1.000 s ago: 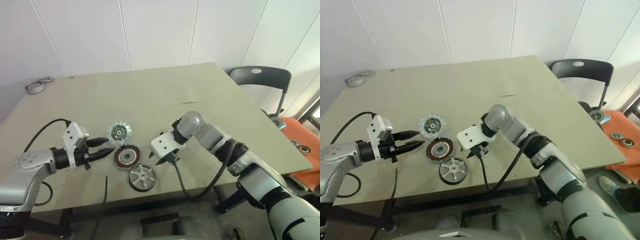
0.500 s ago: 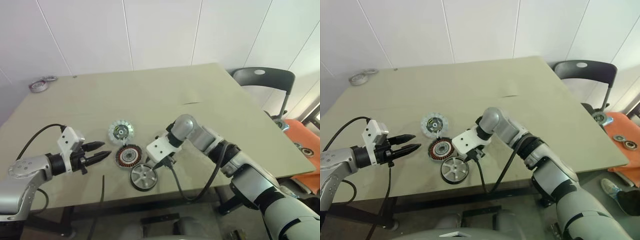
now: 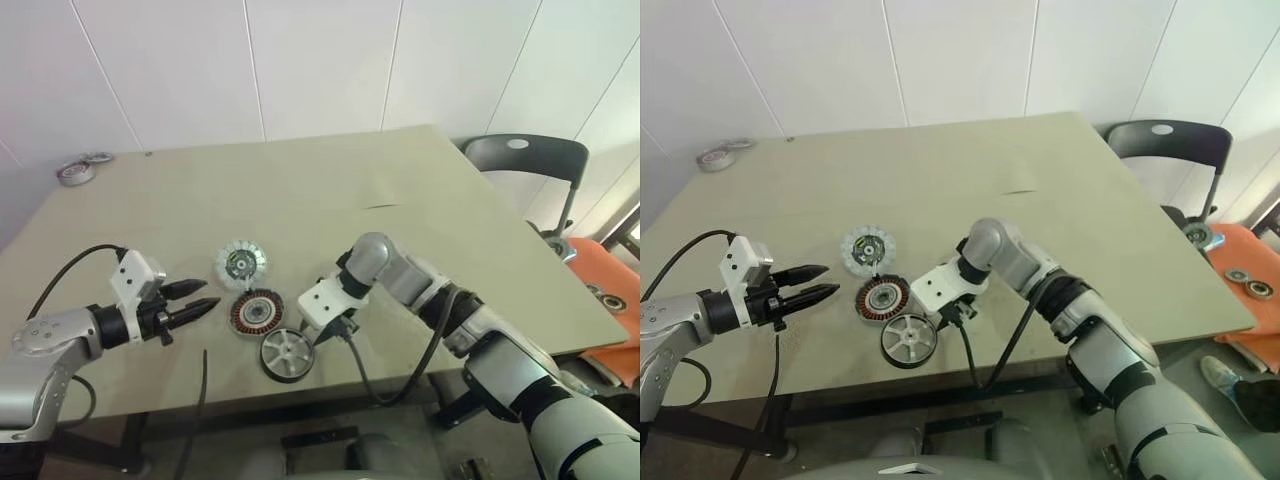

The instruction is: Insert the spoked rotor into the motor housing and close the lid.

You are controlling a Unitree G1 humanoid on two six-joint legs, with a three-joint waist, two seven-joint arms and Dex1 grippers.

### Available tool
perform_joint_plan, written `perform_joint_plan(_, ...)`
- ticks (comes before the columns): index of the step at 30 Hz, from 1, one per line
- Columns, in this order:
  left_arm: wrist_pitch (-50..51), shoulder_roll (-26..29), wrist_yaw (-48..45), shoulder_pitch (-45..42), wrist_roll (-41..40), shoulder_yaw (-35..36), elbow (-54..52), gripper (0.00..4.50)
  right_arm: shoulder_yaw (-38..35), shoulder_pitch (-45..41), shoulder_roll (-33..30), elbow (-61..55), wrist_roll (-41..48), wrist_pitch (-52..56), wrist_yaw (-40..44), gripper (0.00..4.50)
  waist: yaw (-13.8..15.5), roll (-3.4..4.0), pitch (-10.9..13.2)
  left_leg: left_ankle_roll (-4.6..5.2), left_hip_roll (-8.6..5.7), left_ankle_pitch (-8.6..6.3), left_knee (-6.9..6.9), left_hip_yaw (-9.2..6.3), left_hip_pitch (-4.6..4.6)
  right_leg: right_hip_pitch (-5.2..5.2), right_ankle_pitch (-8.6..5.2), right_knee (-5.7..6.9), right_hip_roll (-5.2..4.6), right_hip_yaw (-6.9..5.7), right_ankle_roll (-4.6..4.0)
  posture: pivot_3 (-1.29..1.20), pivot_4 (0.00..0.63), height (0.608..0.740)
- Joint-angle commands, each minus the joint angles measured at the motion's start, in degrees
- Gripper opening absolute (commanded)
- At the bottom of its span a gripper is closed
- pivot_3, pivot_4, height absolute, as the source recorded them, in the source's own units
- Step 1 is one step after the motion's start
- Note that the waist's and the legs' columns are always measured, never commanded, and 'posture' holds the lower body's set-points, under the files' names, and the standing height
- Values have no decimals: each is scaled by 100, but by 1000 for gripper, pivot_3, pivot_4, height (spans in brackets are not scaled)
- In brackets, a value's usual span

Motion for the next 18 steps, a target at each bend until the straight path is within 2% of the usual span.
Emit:
perform_joint_plan(1, -40, 4, 15, -129, -17, -1, -22, 2263, -61, -64, 95, -275, 67, 84, 51, 1633, 0, 0, 0, 0, 0, 0, 0, 0, 0, 0, 0, 0, 0, 0, 0, 0, 0, 740)
perform_joint_plan(18, -95, -39, 131, -54, -8, 57, -46, 2263, 94, -93, 372, -70, -83, 19, 90, 1633, 1, 0, 0, 0, 0, 0, 0, -1, 0, 0, 0, 0, 0, 0, 0, 0, 0, 740)
